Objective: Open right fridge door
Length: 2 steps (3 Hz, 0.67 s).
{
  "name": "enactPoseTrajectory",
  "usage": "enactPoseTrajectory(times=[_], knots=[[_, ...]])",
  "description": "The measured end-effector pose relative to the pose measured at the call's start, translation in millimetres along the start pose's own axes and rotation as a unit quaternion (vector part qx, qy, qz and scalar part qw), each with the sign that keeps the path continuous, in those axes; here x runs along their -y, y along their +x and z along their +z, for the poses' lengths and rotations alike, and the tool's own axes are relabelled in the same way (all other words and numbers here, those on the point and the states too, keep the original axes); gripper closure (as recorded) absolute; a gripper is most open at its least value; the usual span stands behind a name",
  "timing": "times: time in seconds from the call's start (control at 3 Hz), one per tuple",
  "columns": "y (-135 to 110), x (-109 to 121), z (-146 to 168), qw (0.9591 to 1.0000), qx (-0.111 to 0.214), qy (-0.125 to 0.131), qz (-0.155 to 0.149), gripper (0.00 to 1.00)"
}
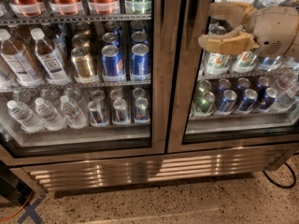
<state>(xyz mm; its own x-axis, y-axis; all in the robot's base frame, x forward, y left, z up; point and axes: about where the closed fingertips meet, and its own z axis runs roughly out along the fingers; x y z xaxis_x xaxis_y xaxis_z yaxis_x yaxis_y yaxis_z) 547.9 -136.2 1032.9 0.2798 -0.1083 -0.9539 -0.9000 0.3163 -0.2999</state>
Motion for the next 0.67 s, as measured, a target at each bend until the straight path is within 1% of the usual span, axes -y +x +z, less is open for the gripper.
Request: enactPoseTrajectory(times=[0.33,0.67], knots=[[-5.6,-8.2,7.1,0.9998,0.0,-0.02,0.002,0.31],[-5.5,-8.2,4.8,0.9998,0.0,-0.02,0.002,0.3]])
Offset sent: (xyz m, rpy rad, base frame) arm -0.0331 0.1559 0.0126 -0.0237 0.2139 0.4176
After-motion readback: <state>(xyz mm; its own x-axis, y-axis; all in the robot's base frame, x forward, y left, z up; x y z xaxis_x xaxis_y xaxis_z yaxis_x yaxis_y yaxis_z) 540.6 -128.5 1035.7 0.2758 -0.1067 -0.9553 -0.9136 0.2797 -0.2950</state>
